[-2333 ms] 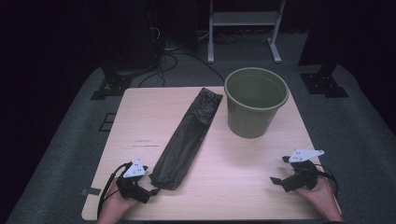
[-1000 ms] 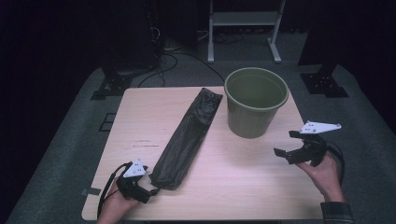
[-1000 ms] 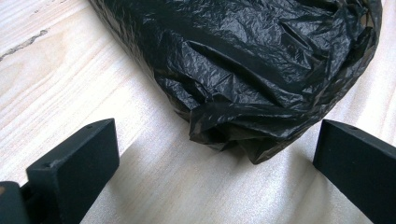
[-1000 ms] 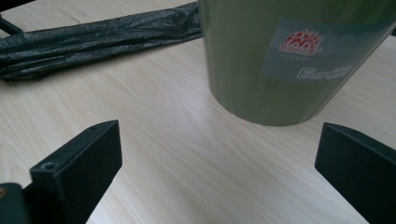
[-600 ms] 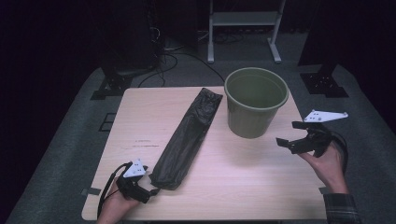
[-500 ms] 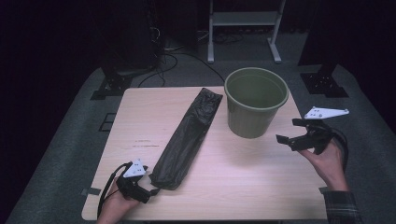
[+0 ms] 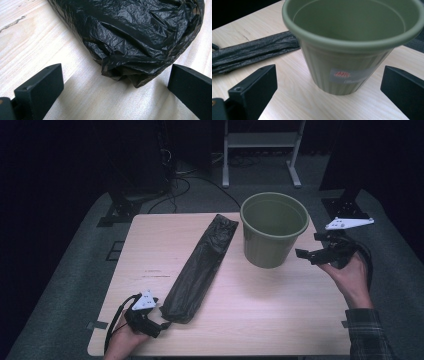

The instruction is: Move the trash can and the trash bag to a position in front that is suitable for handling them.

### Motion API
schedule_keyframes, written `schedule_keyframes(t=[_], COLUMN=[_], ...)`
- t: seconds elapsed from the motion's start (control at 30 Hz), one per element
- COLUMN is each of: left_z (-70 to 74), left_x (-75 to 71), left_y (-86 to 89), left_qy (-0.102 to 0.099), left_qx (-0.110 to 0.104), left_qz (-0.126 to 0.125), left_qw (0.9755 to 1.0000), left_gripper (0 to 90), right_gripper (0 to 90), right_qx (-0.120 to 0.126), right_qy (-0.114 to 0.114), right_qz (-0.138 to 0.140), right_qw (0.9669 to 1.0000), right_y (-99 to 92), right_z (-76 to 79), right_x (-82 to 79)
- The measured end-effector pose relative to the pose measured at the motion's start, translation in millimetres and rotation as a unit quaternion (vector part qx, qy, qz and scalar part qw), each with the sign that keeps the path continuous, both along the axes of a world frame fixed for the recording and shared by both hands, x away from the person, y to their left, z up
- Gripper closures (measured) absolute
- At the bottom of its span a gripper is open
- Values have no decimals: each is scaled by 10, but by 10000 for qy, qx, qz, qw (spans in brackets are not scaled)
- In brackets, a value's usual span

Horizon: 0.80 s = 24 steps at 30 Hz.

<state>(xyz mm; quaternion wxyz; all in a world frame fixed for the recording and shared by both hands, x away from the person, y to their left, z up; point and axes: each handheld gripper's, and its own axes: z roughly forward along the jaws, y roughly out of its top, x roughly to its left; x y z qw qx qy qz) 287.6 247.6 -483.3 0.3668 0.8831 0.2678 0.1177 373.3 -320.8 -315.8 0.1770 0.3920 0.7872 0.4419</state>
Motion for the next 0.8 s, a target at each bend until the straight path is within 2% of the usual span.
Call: schedule_keyframes(t=[0.2, 0.43, 0.57, 0.63, 0.8], left_z=[-1, -2, -1, -2, -1], left_x=[-1, -2, -4, -4, -5], left_y=[-1, -2, -2, -3, -3], left_qy=[-5, -5, -8, -7, -4], left_qx=[-4, -8, 5, -5, 4], left_qz=[6, 15, 16, 22, 20], left_qw=[10000, 10000, 10000, 10000, 10000], left_gripper=[0, 0, 0, 0, 0], right_gripper=[0, 0, 0, 50, 55], right_qx=[-28, -105, -90, -36, 40], right_qy=[-74, -28, 36, 85, 185], right_qz=[-105, -292, -394, -406, -467], right_qw=[9999, 9995, 9992, 9991, 9987], right_y=[-5, -37, -59, -73, -83], right_z=[92, 172, 195, 192, 171], right_x=[115, 308, 427, 491, 641])
